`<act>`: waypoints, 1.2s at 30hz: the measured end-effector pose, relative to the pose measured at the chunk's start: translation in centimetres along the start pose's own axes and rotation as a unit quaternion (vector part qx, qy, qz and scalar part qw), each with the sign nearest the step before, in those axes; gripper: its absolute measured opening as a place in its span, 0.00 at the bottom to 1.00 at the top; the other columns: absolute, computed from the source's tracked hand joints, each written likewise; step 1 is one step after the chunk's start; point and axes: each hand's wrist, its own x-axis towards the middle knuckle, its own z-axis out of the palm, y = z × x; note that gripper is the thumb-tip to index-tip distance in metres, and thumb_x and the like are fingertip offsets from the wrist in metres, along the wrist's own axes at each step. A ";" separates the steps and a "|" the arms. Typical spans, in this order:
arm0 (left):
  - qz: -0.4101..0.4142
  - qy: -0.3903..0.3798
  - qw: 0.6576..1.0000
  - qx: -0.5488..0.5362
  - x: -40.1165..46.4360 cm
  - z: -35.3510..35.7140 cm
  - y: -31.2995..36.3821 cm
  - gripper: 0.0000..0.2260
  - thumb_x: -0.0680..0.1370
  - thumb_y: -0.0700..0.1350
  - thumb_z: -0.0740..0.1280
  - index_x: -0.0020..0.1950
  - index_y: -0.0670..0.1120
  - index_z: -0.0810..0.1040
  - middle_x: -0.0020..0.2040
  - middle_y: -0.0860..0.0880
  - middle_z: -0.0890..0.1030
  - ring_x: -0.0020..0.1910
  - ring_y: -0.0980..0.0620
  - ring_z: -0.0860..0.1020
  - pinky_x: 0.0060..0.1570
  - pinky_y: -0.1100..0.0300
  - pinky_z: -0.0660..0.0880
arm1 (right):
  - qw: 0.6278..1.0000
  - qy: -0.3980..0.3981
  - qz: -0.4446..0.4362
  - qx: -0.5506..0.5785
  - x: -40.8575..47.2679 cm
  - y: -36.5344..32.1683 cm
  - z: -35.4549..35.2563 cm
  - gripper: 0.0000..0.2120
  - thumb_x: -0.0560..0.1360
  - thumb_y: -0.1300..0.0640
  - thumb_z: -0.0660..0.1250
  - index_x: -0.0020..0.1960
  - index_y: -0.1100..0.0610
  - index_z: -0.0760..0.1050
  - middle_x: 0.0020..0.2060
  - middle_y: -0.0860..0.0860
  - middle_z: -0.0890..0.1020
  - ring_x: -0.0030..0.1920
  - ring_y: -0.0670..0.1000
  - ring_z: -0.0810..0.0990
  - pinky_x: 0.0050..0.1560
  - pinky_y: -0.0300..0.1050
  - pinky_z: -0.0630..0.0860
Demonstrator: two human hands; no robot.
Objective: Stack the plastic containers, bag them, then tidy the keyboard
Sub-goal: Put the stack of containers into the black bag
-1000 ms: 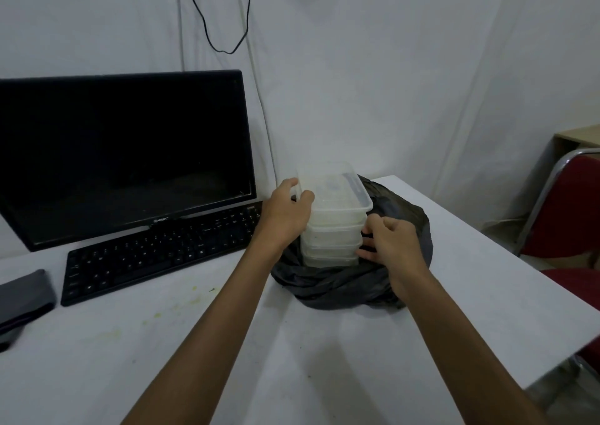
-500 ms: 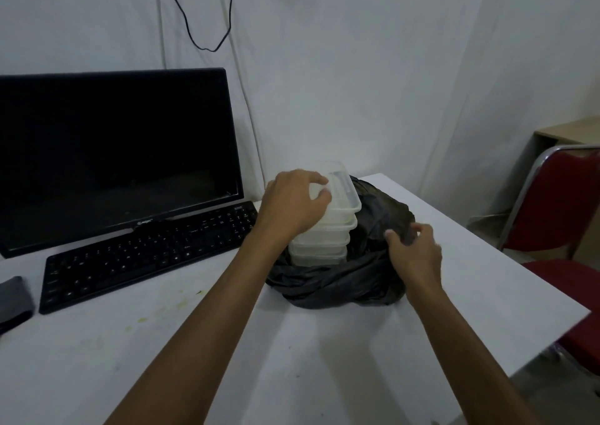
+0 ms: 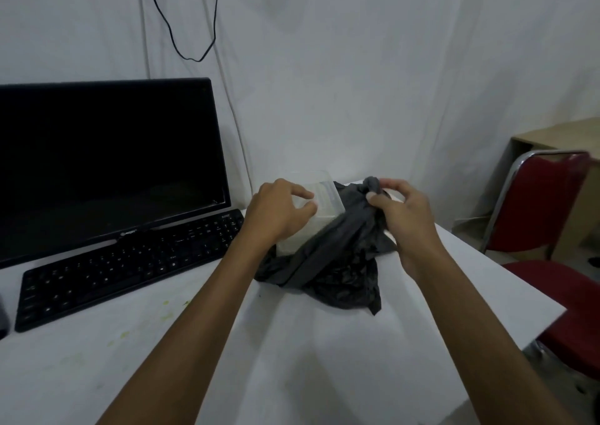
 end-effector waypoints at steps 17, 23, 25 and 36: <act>-0.107 -0.110 0.922 -0.356 1.6 -2.2 0.9 0.25 0.89 0.59 0.46 0.81 0.51 0.66 0.64 0.45 0.85 0.61 0.56 0.79 0.55 0.54 0.74 | 0.947 -0.160 -0.164 -0.225 2.6 -0.2 7.0 0.26 0.83 0.49 0.70 0.79 0.47 0.70 0.71 0.47 0.81 0.71 0.47 0.78 0.76 0.50 0.73; -0.163 0.037 0.787 -0.594 1.1 -1.5 -2.3 0.12 0.87 0.47 0.61 0.69 0.45 0.74 0.52 0.37 0.88 0.54 0.41 0.88 0.54 0.47 0.85 | 0.865 -0.192 -0.185 -0.425 3.5 -0.1 6.4 0.26 0.81 0.40 0.70 0.77 0.47 0.76 0.72 0.47 0.81 0.71 0.51 0.79 0.73 0.53 0.74; -0.190 0.075 0.837 -0.507 1.1 -0.5 -4.3 0.09 0.86 0.43 0.63 0.64 0.44 0.79 0.50 0.40 0.88 0.50 0.45 0.88 0.56 0.48 0.84 | 0.854 -0.197 -0.173 -0.450 4.1 -0.4 6.4 0.25 0.82 0.39 0.69 0.76 0.45 0.77 0.72 0.46 0.81 0.71 0.50 0.79 0.72 0.52 0.74; -0.344 -0.148 0.845 -0.382 -0.9 4.8 -8.5 0.17 0.88 0.52 0.58 0.69 0.42 0.76 0.57 0.36 0.85 0.54 0.33 0.86 0.51 0.37 0.85 | 0.803 -0.202 -0.167 -0.535 5.1 -0.5 8.6 0.20 0.85 0.42 0.59 0.76 0.34 0.74 0.77 0.54 0.73 0.79 0.58 0.69 0.82 0.68 0.54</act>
